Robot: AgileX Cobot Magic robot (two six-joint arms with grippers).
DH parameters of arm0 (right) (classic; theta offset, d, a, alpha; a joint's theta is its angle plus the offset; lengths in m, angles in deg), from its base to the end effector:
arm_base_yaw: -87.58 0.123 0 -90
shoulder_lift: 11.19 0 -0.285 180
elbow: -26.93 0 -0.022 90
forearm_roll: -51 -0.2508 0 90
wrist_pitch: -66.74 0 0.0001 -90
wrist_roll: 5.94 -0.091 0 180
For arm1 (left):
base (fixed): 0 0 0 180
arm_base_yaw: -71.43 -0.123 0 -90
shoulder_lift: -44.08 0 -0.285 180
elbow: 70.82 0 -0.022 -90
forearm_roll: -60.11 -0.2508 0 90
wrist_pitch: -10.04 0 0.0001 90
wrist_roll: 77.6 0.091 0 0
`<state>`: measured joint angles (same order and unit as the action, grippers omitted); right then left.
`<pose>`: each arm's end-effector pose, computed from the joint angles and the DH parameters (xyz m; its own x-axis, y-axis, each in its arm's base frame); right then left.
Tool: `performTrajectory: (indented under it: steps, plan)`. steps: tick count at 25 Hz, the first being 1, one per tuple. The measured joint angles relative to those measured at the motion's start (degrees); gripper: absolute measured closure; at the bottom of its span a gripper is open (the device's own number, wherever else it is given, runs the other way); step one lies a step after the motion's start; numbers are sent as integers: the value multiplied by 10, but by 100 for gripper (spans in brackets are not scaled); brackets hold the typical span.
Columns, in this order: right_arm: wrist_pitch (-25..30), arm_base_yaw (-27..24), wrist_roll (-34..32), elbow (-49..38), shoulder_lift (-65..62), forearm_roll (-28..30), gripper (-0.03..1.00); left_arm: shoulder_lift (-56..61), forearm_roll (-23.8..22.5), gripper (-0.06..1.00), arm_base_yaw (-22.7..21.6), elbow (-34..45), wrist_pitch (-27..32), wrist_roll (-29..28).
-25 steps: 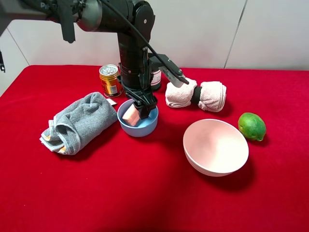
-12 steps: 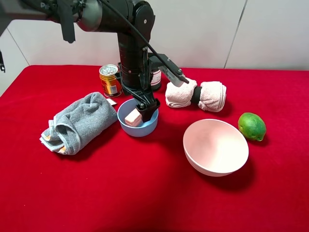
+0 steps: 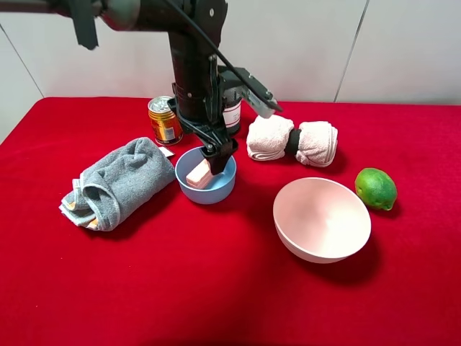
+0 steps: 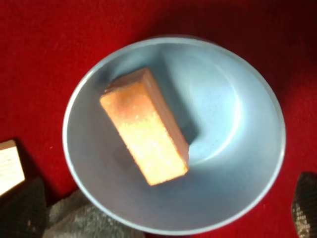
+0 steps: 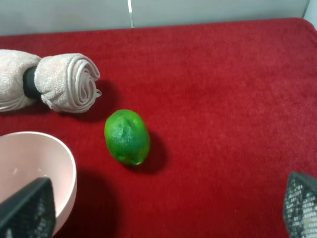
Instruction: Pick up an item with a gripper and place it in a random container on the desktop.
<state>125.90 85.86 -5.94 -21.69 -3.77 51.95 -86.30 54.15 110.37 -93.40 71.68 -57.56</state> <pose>-0.0046 -0.0012 0.2793 -0.4259 0.0043 -0.9048 0.0393 0.9991 -0.0138 0.3528 -0.2744 0.1953 -0.4660 0.8743 -0.1360 0.8616 0.4833 0.1548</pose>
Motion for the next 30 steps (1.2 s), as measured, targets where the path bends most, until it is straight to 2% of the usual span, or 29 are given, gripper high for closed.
performTrajectory:
  steps: [8,16,24,30]
  plan:
    - [0,0,0,0,0,0,28,41,1,-5,0,-3,51,-22]
    - [0,0,0,0,0,0,28,102,1,-5,0,-5,53,-41]
    - [0,0,0,0,0,0,28,175,32,-5,0,-5,54,-47]
    - [0,0,0,0,0,0,28,235,44,-5,0,32,54,-51]
